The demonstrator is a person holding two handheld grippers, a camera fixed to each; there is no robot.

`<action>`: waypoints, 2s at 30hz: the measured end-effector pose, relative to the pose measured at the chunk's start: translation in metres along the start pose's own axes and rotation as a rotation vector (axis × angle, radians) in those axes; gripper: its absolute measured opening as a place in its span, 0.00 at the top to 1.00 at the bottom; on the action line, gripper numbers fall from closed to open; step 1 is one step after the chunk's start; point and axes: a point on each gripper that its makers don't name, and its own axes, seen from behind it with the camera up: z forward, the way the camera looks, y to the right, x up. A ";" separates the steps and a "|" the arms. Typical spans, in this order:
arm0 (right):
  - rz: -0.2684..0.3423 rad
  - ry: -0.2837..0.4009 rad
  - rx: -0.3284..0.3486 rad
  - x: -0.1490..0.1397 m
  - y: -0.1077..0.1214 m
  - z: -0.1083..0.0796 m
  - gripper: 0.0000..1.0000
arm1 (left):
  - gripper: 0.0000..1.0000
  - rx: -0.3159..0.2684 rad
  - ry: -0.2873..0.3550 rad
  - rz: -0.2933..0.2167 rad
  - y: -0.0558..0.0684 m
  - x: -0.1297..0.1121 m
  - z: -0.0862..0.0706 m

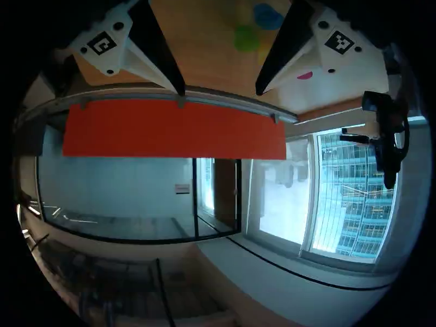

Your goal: Pour water

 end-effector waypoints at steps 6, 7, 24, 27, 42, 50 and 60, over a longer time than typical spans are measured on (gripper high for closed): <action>-0.011 -0.018 0.047 -0.005 -0.012 -0.001 0.00 | 0.00 -0.034 -0.019 -0.003 0.005 -0.004 0.004; -0.012 -0.021 0.054 -0.006 -0.013 -0.001 0.00 | 0.00 -0.038 -0.021 -0.006 0.005 -0.005 0.005; -0.049 -0.132 0.156 -0.038 -0.034 0.000 0.00 | 0.00 -0.147 -0.079 0.006 0.021 -0.026 0.013; -0.065 -0.152 0.172 -0.044 -0.036 0.000 0.00 | 0.00 -0.171 -0.084 0.016 0.026 -0.028 0.015; -0.106 -0.227 0.231 -0.076 -0.051 -0.002 0.00 | 0.00 -0.227 -0.093 0.049 0.045 -0.044 0.022; -0.115 -0.277 0.265 -0.102 -0.059 -0.002 0.00 | 0.00 -0.249 -0.123 0.033 0.051 -0.062 0.025; -0.122 -0.322 0.299 -0.131 -0.067 -0.001 0.00 | 0.00 -0.279 -0.157 0.048 0.062 -0.081 0.032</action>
